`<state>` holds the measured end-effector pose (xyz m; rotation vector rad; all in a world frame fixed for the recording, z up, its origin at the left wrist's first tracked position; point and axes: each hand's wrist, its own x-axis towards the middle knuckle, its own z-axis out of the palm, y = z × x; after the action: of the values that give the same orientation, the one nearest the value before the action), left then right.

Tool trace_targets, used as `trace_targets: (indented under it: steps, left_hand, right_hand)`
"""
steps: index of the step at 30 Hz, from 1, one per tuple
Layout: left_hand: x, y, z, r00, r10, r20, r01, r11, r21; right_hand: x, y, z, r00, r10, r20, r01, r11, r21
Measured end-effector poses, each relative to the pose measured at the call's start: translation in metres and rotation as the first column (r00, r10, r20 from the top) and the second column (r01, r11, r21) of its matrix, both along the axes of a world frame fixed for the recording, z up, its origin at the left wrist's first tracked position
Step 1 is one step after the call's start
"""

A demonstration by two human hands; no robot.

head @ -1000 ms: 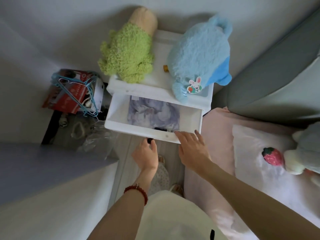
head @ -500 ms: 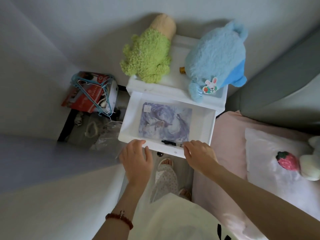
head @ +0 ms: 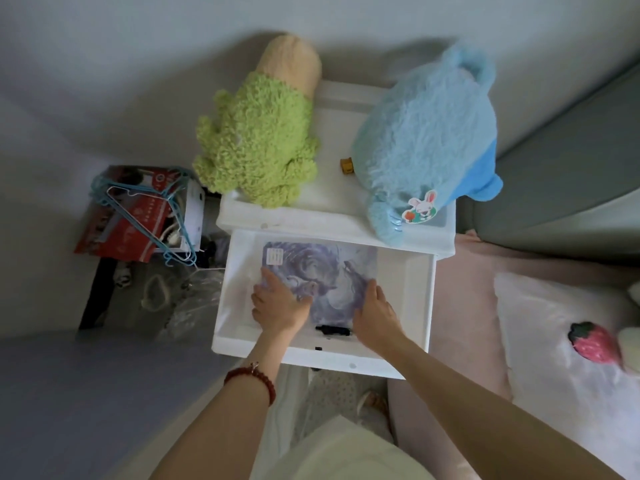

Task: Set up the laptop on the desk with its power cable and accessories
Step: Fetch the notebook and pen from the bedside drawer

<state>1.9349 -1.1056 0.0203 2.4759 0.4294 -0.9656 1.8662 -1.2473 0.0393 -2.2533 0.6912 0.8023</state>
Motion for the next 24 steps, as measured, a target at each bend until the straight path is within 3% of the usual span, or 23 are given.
trace_targets:
  steps: [3, 6, 9, 11, 19, 24]
  left_hand:
    - [0.000, -0.002, 0.007, 0.996, 0.080, 0.027, -0.079, 0.997, -0.012]
    - [-0.003, 0.003, 0.022, 0.979, 0.136, 0.151, -0.108, 0.978, -0.179]
    - [-0.006, 0.008, 0.071, 0.933, 0.121, 0.340, -0.070, 0.985, -0.158]
    - [-0.005, 0.009, 0.079, 0.922, 0.162, 0.353, -0.109, 0.980, -0.166]
    - [0.013, 0.039, 0.111, 0.926, 0.244, 0.288, -0.222, 0.969, -0.109]
    - [0.009, 0.063, 0.142, 0.848, 0.158, 0.506, -0.195, 0.981, 0.020]
  right_hand:
    - [-0.001, -0.007, -0.002, 0.999, 0.024, 0.042, -0.023, 0.999, -0.030]
    - [-0.001, -0.011, -0.004, 0.994, 0.034, 0.103, -0.029, 0.998, -0.051]
    - [0.000, -0.010, 0.020, 0.986, 0.027, 0.163, -0.040, 0.996, 0.074]
    - [-0.003, -0.012, 0.016, 0.974, 0.058, 0.218, -0.085, 0.990, 0.116]
    - [-0.003, -0.026, -0.006, 0.924, 0.380, 0.031, -0.374, 0.919, -0.125]
    - [0.001, -0.026, -0.016, 0.750, 0.657, -0.075, -0.657, 0.728, -0.195]
